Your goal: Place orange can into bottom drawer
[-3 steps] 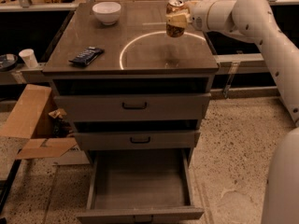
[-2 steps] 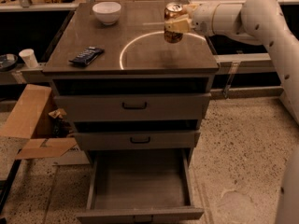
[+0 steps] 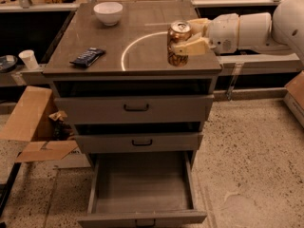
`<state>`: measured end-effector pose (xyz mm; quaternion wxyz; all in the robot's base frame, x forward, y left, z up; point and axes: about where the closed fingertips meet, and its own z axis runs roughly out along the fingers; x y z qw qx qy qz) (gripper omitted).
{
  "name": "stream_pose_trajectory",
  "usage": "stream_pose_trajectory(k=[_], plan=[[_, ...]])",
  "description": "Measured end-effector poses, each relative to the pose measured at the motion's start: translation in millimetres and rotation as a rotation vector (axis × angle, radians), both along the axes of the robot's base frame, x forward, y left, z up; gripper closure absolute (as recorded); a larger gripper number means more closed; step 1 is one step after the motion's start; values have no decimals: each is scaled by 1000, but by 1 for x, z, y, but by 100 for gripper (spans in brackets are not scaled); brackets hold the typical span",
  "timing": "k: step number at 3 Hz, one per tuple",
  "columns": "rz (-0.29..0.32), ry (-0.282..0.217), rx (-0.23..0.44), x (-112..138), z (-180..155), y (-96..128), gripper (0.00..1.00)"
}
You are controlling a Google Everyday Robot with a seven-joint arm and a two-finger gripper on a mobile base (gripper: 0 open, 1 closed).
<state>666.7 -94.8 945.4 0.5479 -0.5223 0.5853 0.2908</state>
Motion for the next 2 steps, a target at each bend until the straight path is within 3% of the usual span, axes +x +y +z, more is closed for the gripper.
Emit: stream_pose_trajectory(k=[1, 2], plan=[[115, 26, -41, -41, -6, 4, 100], [141, 45, -60, -46, -14, 9, 100]])
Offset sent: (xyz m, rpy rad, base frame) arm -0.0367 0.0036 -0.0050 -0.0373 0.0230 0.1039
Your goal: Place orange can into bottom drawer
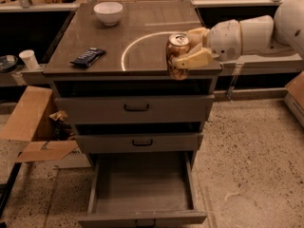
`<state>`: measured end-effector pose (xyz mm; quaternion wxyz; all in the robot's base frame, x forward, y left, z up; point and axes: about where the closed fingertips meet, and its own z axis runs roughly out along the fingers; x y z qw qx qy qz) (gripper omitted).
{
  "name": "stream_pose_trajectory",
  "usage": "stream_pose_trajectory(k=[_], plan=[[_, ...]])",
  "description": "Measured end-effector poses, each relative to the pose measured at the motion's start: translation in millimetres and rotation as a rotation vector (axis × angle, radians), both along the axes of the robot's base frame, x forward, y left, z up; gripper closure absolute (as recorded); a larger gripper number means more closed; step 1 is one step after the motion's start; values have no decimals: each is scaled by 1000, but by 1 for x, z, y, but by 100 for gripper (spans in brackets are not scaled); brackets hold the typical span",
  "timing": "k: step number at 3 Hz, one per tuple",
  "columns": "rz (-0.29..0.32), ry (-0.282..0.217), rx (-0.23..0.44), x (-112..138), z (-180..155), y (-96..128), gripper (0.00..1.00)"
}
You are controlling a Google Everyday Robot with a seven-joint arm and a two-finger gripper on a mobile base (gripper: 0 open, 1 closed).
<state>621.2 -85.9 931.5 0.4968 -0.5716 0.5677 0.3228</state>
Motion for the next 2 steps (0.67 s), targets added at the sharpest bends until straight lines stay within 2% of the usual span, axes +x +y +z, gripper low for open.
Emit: stream_pose_trajectory(k=[1, 2], plan=[[21, 36, -41, -1, -19, 9, 100], [-21, 51, -56, -19, -33, 5, 100]])
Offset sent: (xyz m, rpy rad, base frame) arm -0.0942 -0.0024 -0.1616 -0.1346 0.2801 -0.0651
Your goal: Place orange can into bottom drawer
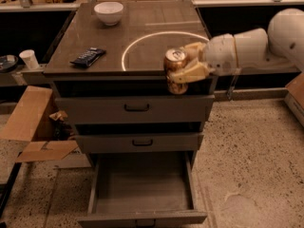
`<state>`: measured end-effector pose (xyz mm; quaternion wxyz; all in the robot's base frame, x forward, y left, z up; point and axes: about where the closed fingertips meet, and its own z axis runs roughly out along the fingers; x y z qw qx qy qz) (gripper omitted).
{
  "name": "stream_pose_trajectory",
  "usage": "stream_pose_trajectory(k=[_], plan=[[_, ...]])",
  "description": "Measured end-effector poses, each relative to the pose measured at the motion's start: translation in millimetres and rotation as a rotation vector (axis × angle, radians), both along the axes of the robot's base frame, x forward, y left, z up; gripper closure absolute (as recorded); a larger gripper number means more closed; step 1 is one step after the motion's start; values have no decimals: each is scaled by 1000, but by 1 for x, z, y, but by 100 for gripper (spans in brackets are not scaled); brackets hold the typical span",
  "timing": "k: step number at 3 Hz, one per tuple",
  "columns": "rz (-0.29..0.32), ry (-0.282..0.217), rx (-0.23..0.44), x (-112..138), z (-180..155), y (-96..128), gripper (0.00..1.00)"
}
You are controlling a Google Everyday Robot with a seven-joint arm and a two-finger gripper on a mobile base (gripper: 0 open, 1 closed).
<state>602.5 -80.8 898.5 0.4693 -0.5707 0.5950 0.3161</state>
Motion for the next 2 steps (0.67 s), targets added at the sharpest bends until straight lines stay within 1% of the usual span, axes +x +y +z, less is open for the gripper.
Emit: stream_pose_trajectory(k=[1, 2], plan=[[-73, 75, -21, -33, -46, -16, 100], [-79, 200, -36, -67, -125, -13, 100]])
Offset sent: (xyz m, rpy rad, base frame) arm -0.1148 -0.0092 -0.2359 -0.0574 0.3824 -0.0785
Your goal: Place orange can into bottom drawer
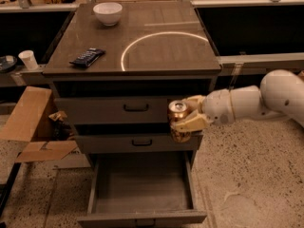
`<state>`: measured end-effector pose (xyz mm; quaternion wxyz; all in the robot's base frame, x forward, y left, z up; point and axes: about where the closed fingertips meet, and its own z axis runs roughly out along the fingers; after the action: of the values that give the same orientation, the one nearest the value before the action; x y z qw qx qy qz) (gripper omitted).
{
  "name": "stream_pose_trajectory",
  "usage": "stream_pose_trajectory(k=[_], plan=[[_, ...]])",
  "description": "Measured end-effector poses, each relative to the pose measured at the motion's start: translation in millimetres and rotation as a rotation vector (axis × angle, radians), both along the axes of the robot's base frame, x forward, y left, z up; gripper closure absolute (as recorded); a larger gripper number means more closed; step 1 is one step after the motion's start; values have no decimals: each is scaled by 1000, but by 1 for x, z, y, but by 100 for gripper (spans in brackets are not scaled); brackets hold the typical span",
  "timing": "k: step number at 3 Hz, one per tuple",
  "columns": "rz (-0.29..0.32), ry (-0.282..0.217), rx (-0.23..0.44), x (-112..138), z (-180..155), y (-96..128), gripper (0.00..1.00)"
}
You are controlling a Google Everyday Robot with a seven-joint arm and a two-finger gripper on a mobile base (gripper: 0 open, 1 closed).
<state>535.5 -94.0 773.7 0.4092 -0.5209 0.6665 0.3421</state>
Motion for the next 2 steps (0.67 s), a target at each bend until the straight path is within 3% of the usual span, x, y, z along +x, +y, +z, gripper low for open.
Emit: stream_pose_trajectory(k=[1, 2], plan=[[7, 127, -13, -20, -76, 7, 100], [13, 140, -11, -23, -83, 9, 100]])
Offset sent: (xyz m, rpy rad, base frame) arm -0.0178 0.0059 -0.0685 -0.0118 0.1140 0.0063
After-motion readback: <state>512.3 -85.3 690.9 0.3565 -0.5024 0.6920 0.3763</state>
